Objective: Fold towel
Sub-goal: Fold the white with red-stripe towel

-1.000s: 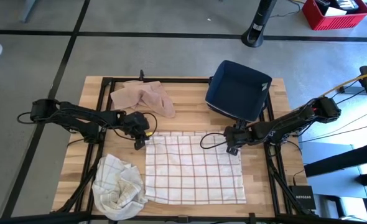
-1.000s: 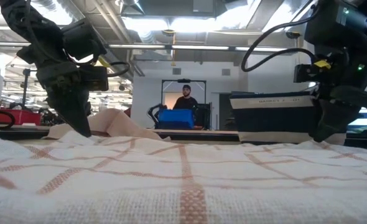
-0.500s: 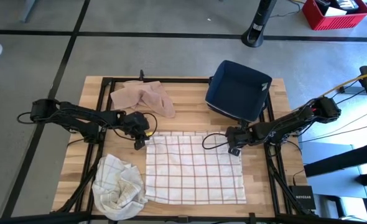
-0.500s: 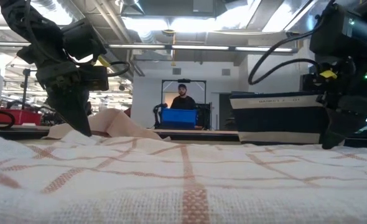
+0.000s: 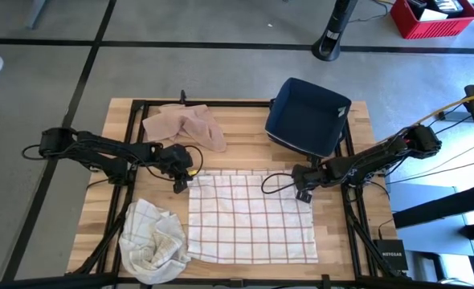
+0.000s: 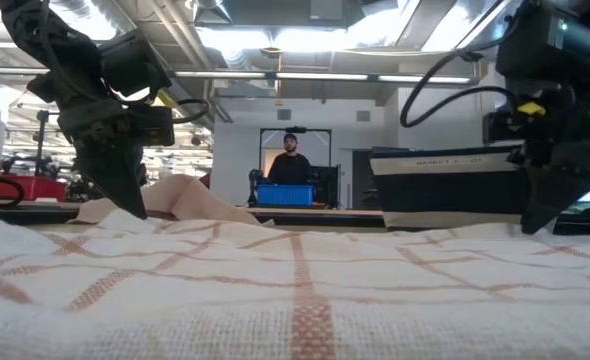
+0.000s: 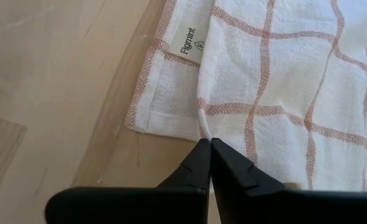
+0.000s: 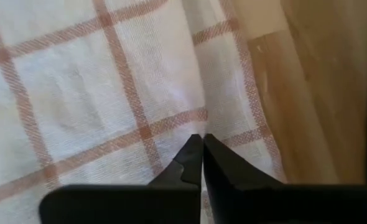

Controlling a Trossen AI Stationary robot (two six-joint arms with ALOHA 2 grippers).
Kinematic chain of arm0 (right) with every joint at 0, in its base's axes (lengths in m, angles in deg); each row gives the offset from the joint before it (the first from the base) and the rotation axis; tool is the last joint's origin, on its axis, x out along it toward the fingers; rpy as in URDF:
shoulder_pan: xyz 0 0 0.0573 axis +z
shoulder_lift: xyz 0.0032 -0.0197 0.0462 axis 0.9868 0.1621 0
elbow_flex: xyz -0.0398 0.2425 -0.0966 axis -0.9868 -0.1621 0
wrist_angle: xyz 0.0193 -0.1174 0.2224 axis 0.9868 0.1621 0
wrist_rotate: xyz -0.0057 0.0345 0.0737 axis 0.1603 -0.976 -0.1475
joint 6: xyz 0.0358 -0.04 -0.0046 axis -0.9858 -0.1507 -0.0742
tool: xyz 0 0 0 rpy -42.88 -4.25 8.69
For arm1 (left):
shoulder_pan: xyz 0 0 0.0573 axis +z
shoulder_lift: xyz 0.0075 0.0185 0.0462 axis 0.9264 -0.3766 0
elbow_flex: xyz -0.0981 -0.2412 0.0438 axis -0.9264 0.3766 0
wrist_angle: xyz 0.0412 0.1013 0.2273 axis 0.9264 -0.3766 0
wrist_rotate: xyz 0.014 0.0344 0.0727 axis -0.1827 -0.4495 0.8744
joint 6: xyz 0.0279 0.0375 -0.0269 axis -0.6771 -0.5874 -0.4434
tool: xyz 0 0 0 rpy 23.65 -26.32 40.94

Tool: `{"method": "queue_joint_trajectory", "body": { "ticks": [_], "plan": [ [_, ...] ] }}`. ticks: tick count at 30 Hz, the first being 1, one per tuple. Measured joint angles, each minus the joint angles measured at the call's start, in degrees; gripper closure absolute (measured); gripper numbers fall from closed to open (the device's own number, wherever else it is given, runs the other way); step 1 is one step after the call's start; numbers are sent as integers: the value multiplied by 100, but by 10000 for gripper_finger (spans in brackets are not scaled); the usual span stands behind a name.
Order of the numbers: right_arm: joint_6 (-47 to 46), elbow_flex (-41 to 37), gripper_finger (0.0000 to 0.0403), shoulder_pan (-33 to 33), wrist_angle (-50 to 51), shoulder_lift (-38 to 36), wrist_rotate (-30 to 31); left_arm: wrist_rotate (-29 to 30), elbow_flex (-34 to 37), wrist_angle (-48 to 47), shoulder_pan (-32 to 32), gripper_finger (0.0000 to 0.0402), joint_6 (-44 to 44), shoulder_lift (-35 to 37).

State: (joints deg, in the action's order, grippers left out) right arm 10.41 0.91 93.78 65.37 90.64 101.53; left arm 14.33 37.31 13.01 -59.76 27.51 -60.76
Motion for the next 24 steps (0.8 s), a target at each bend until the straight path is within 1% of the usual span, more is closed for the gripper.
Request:
{"method": "queue_joint_trajectory", "body": {
  "ticks": [3,7,11,14,18,21,24],
  "plan": [
    [6,310,395,5,366,-33,34,0,0,-9,-14,400,126,97],
    [87,796,396,7,955,-91,171,16,-28,-143,-98,400,235,486],
    [98,1228,400,92,1481,-189,348,422,-232,-733,-275,401,289,1036],
    [59,1448,401,347,1715,-248,638,758,-404,-1134,-411,401,262,1406],
    [-303,1651,401,792,1968,-288,971,974,-594,-1364,-577,401,278,1750],
    [-664,1830,401,1200,2243,-281,1305,1181,-801,-1370,-729,401,303,1878],
    [-1051,2084,402,1581,2653,-281,1653,1229,-1085,-1412,-809,401,598,1907]
  ]
}}
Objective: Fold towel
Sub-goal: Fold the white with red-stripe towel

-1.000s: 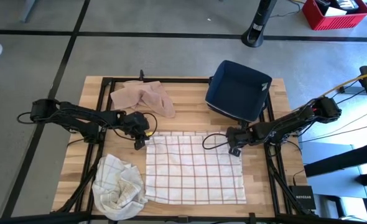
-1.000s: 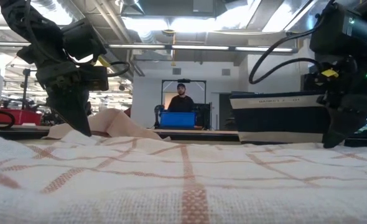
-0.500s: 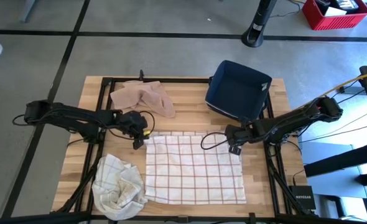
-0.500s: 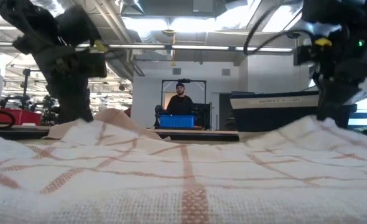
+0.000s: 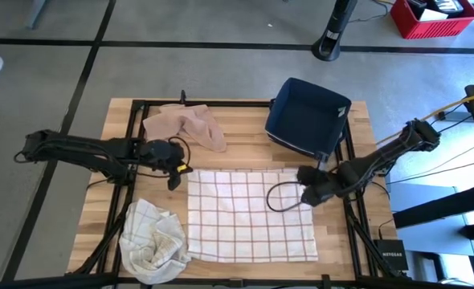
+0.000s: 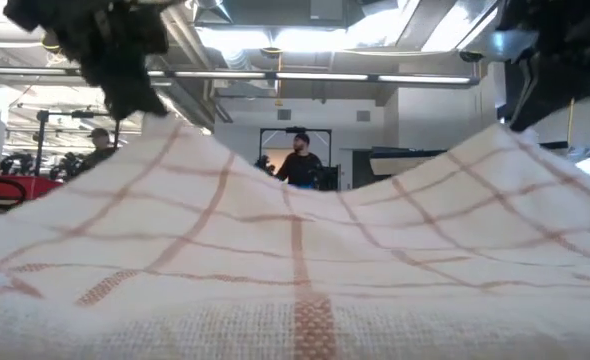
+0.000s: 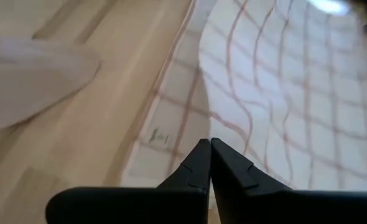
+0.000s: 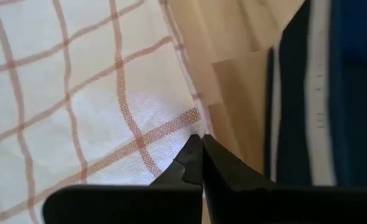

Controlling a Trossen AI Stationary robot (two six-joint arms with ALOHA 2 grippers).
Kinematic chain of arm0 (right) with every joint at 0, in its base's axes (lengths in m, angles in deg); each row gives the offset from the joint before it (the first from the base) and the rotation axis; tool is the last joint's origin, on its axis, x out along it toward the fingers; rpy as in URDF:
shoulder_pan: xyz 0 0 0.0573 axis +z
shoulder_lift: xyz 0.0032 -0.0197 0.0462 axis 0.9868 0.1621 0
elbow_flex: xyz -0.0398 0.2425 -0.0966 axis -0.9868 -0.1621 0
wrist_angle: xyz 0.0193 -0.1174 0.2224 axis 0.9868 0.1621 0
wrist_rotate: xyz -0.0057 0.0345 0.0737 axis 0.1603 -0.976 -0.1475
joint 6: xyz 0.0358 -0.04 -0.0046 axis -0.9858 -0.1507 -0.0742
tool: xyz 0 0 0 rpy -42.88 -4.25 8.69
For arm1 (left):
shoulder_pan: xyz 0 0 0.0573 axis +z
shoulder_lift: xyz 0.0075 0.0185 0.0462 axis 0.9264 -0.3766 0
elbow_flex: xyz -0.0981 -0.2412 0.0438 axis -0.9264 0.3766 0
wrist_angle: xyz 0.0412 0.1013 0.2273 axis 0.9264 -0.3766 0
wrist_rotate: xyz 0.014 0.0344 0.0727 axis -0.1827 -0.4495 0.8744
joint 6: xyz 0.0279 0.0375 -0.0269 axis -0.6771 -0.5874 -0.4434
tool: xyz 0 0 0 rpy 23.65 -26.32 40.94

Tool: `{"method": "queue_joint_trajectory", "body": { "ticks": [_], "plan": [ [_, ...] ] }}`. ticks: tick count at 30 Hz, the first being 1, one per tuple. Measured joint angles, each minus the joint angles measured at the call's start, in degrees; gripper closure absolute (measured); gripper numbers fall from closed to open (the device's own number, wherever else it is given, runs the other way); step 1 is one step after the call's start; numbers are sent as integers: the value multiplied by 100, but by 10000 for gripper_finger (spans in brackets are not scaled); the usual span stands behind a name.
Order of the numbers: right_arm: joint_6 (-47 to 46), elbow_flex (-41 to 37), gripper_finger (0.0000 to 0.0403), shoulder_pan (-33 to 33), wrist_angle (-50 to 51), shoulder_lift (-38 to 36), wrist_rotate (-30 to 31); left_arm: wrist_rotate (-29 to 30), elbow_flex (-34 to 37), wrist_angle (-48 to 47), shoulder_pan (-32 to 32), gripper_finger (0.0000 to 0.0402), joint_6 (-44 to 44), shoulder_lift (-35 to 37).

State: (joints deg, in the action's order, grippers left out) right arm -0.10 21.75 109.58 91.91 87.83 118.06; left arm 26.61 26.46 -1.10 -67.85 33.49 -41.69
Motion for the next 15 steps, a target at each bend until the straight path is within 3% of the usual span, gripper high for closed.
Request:
{"method": "queue_joint_trajectory", "body": {
  "ticks": [6,15],
  "plan": [
    [-856,524,402,659,964,-2,576,407,-637,-445,-362,401,-143,-13],
    [-1087,1124,403,1097,1530,0,931,1339,-1147,-716,-807,401,-402,-9]
  ]
}}
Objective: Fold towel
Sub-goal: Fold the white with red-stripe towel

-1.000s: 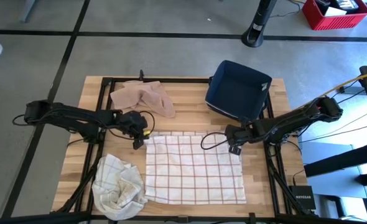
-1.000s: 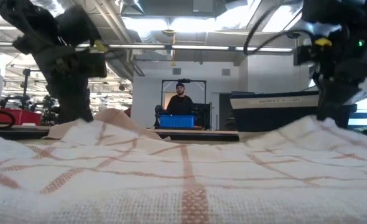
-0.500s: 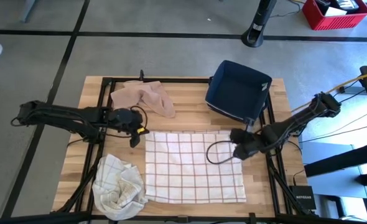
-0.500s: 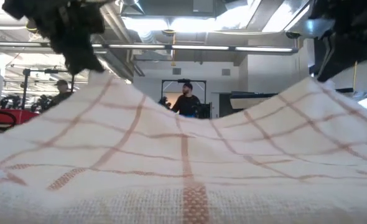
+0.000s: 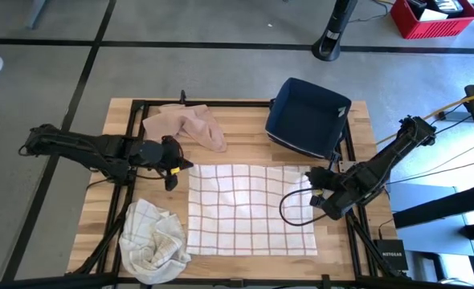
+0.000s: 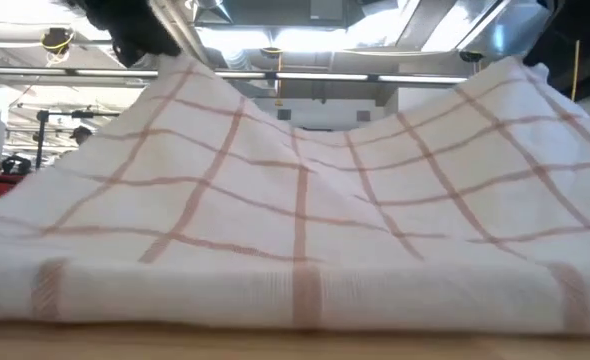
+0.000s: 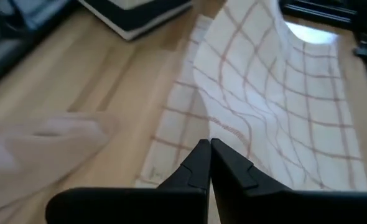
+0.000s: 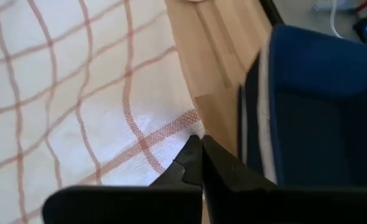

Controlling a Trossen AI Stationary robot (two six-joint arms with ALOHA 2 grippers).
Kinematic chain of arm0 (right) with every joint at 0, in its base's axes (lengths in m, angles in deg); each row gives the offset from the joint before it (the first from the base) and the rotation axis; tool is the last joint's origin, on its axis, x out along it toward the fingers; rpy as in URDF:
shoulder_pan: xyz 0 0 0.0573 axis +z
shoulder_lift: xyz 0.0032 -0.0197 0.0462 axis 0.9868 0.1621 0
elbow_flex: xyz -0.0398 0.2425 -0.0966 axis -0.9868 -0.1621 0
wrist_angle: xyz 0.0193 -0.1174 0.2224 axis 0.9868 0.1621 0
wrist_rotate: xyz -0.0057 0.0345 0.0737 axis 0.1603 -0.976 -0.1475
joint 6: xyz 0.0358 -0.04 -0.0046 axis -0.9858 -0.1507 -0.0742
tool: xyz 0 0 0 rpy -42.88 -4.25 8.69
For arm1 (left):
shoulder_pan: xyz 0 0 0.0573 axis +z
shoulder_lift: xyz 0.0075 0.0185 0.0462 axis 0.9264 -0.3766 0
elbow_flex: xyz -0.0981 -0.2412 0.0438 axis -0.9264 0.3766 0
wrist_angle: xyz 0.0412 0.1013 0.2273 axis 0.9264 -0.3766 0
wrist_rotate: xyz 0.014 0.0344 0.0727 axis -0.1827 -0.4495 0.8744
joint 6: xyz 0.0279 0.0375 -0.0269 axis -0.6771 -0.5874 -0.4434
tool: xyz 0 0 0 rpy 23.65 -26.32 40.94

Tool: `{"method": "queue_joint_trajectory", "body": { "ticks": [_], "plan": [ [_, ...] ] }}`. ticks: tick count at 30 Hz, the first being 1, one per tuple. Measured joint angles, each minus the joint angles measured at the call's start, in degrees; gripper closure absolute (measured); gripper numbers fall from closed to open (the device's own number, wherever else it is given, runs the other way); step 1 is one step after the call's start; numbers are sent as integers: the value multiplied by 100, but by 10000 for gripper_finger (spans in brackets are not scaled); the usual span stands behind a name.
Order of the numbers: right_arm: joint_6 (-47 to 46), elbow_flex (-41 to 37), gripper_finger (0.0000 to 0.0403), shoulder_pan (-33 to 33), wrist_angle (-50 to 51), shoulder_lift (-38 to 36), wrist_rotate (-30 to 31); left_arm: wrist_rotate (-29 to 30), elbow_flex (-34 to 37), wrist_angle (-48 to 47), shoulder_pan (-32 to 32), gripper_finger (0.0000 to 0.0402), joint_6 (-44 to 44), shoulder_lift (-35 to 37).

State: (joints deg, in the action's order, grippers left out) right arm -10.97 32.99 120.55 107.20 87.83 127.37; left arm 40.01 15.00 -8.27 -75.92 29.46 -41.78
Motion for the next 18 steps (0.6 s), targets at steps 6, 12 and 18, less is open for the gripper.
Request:
{"method": "queue_joint_trajectory", "body": {
  "ticks": [6,12,18],
  "plan": [
    [-315,-461,403,-15,25,-2,-111,375,258,-115,62,401,61,-194],
    [-587,-1598,403,-15,-1031,2,-378,335,740,-25,47,401,323,-747],
    [-780,-2581,403,-251,-1763,2,-324,852,1030,258,141,401,331,-1357]
  ]
}}
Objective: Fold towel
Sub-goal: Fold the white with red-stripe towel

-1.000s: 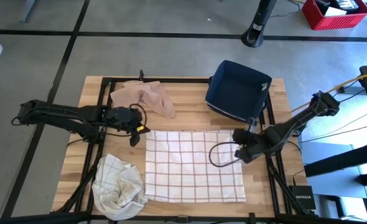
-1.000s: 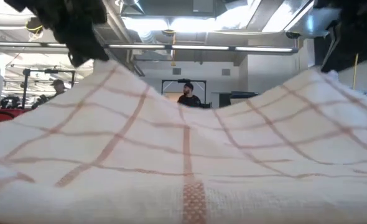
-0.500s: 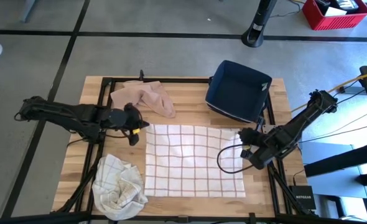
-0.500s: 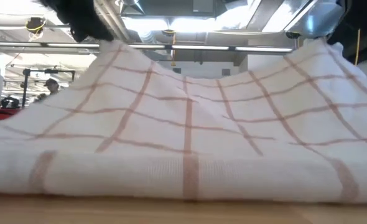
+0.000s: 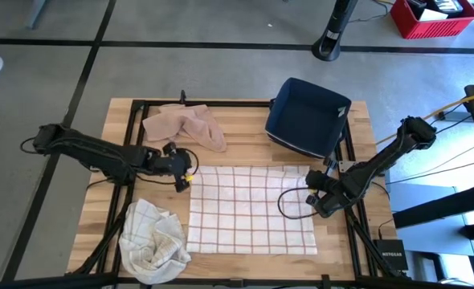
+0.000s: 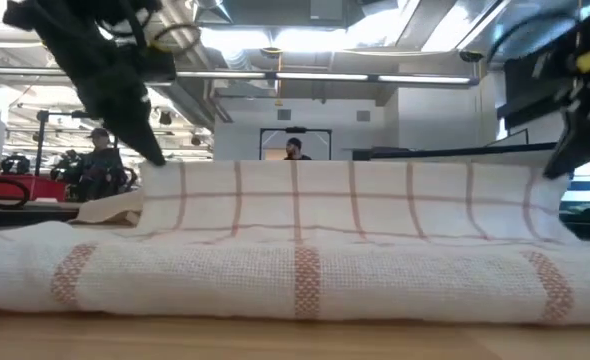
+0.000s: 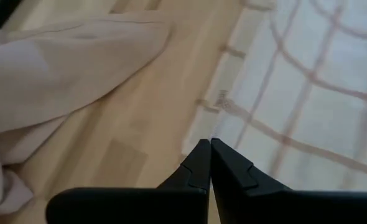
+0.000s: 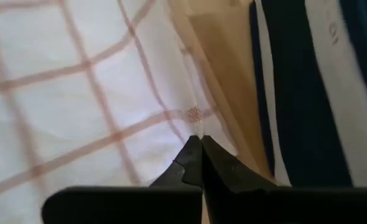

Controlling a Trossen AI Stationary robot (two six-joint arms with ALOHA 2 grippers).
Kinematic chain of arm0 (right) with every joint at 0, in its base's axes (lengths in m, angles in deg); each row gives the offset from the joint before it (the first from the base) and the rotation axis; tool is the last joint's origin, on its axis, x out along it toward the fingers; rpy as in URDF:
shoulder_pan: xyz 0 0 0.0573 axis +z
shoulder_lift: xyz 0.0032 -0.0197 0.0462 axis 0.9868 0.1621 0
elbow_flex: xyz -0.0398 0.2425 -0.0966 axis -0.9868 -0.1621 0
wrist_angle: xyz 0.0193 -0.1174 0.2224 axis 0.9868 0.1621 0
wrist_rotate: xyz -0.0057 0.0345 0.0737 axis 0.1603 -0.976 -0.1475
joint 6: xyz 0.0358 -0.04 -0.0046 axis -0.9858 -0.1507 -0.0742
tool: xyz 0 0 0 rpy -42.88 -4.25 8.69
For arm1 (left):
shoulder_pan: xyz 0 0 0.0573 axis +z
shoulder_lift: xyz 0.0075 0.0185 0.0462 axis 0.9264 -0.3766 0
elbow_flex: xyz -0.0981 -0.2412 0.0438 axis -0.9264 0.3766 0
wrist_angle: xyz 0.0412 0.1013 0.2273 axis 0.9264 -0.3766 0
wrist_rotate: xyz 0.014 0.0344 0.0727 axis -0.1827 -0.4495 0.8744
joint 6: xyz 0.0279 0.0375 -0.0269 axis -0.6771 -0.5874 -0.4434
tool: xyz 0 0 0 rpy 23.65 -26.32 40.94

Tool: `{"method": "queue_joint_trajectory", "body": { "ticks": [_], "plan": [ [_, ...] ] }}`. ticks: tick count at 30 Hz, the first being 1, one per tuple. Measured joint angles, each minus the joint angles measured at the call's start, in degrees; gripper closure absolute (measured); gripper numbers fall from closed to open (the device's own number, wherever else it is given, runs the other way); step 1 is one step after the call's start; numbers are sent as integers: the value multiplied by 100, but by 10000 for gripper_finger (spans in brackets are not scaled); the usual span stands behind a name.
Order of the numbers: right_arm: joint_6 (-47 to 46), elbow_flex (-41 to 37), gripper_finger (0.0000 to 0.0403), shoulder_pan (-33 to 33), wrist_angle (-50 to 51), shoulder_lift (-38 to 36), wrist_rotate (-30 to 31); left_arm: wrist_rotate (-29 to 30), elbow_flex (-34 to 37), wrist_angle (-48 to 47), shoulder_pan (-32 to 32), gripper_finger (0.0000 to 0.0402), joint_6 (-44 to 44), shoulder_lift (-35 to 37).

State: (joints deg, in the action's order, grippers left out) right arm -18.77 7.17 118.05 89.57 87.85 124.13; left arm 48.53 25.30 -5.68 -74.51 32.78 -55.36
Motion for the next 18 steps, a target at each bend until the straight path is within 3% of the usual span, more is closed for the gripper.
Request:
{"method": "queue_joint_trajectory", "body": {
  "ticks": [12,18],
  "plan": [
    [351,-435,403,-896,-387,0,83,192,174,874,410,401,-276,-819],
    [432,-23,403,-960,-50,2,-644,22,-11,649,304,401,-128,-659]
  ]
}}
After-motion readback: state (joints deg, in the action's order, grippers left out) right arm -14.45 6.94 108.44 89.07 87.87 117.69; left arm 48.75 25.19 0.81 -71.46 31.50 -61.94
